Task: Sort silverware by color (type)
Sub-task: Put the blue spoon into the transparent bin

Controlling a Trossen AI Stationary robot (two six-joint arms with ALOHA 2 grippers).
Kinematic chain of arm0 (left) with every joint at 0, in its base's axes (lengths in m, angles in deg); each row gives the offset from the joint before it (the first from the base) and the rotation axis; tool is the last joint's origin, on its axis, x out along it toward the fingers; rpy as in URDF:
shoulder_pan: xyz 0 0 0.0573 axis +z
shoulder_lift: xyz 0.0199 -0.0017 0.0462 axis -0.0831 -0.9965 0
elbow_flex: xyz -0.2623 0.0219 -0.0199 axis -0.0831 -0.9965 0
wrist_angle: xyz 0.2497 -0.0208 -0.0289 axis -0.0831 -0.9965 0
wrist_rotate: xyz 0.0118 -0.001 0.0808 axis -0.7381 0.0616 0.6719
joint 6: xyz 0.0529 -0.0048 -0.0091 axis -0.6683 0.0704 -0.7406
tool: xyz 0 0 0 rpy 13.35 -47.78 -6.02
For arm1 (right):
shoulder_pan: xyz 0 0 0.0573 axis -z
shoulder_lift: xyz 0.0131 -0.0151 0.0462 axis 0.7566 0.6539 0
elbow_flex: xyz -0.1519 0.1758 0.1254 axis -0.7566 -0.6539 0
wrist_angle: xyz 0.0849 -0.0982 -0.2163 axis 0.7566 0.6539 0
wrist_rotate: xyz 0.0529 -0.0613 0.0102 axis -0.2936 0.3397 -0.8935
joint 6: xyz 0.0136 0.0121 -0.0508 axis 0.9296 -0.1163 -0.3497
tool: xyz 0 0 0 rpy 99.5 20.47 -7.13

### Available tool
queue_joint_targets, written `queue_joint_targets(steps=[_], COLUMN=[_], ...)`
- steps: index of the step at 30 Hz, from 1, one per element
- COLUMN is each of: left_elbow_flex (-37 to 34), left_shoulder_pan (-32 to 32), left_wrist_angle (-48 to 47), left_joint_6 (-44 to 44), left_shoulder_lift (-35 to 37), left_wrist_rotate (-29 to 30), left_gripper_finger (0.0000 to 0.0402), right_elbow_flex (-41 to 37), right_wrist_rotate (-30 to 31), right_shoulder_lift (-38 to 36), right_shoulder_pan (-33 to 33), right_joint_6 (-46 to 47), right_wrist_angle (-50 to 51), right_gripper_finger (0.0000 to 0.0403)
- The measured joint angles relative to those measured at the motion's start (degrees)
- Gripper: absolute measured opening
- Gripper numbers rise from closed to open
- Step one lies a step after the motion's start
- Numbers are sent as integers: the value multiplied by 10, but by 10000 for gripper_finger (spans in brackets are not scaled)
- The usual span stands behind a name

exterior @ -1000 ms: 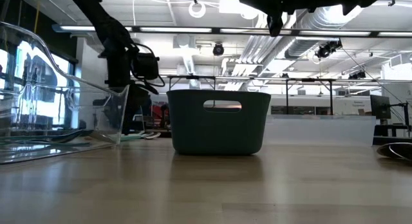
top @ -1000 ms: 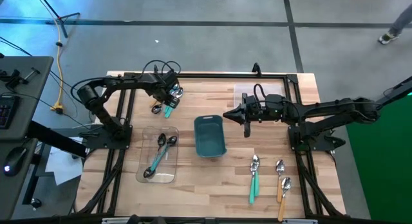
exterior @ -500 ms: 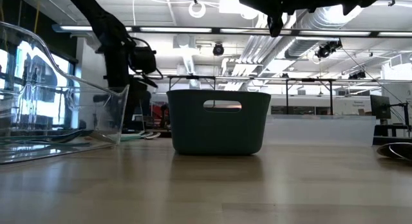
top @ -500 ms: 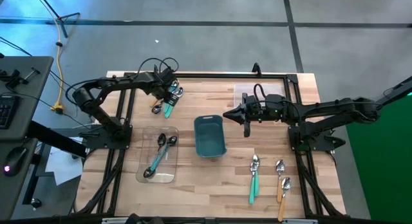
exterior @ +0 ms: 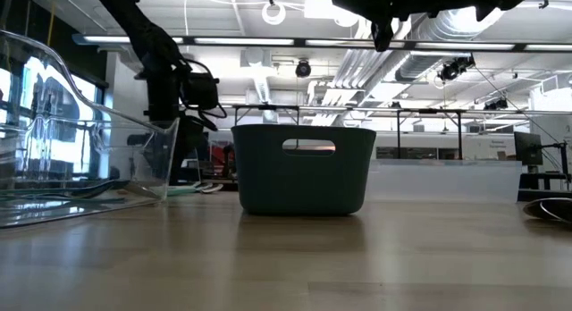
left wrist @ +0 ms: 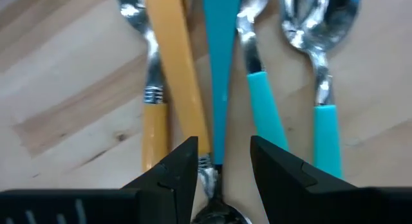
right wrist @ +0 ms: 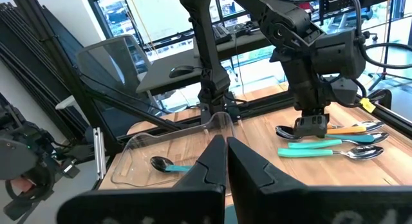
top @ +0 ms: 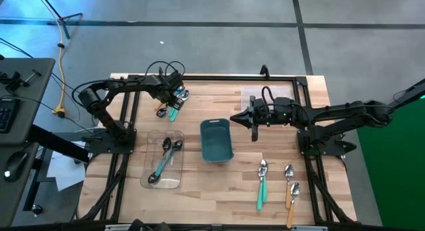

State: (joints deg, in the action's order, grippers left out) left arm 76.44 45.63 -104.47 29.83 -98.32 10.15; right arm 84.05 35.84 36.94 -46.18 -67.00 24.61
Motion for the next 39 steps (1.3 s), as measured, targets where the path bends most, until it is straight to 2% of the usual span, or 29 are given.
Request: queue_joint_targets(steps=[3, 8, 19, 39], left_elbow_flex=[0, 0, -29, 0], left_shoulder_pan=[0, 0, 0, -8], left_wrist_angle=[2, 2, 23, 36], left_joint_6=[-1, -1, -2, -26], left_shoulder_lift=[0, 0, 3, 2], left_wrist_rotate=[-17, -2, -7, -14], left_gripper_finger=[131, 131, 131, 131], right_elbow_flex=[0, 0, 0, 0], right_wrist_rotate=[0, 0, 1, 1], right_shoulder_lift=[0, 0, 0, 0], right_shoulder_pan=[0, 0, 0, 0], right_joint_6=[0, 0, 0, 0], right_wrist_angle=[0, 0, 1, 21], right_gripper_finger=[0, 0, 0, 0])
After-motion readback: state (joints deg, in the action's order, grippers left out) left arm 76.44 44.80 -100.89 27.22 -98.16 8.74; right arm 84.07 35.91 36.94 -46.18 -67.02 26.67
